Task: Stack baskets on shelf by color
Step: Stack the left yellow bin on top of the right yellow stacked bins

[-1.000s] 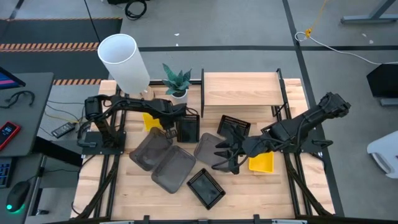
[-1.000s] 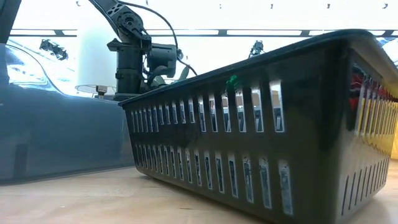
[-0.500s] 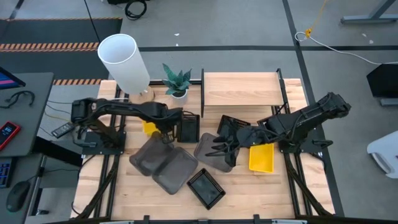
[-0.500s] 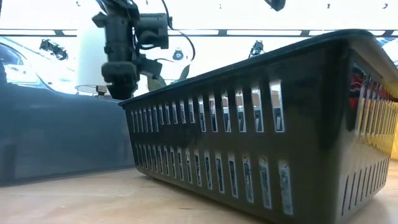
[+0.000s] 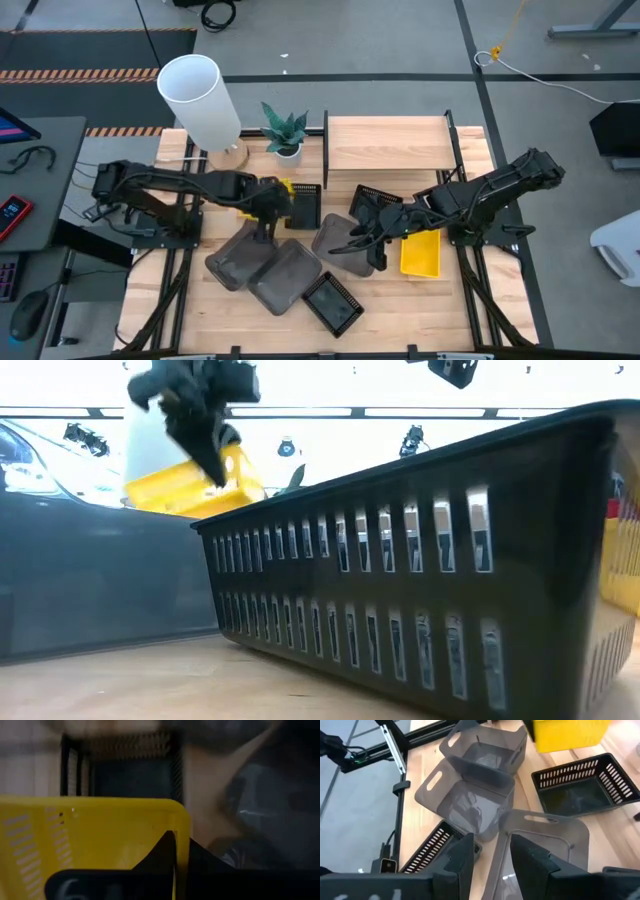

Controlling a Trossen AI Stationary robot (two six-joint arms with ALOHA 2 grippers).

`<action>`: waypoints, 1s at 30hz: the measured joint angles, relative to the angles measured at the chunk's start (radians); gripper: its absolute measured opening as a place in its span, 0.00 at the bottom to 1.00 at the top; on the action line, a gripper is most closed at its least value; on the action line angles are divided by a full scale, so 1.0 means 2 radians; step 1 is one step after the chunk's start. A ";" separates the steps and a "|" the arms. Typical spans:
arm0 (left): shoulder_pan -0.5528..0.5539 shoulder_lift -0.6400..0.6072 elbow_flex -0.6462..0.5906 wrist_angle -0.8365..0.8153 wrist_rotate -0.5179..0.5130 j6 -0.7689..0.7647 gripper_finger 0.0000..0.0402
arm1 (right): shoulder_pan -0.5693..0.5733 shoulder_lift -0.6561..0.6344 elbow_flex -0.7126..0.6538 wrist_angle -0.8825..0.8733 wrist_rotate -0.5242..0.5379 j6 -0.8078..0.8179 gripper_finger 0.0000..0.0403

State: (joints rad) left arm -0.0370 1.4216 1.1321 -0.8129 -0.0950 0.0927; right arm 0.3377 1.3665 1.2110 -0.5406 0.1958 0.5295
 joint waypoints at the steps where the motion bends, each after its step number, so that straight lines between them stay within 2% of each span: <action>1: -0.007 0.000 0.008 0.001 -0.001 0.021 0.02 | 0.000 0.000 0.000 -0.002 0.003 0.001 0.33; 6: -0.042 -0.001 0.035 0.023 0.017 0.159 0.02 | 0.000 -0.003 0.004 -0.008 0.001 0.024 0.33; 9: -0.062 -0.001 0.047 0.029 0.031 0.198 0.02 | 0.000 0.000 0.030 -0.034 -0.010 0.019 0.33; 15: -0.085 -0.001 0.051 0.042 0.063 0.209 0.02 | -0.008 0.013 0.090 -0.059 -0.017 -0.049 0.33; 24: -0.102 -0.001 0.052 0.121 0.188 0.168 0.02 | -0.049 0.079 0.169 -0.104 -0.103 -0.125 0.36; 30: -0.114 -0.001 0.052 0.123 0.226 0.168 0.02 | -0.060 0.129 0.224 -0.123 -0.165 -0.168 0.36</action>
State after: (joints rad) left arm -0.2655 1.4204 1.2362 -0.5673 0.3580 0.4294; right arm 0.2174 1.6244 1.6593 -0.7863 -0.1340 0.1943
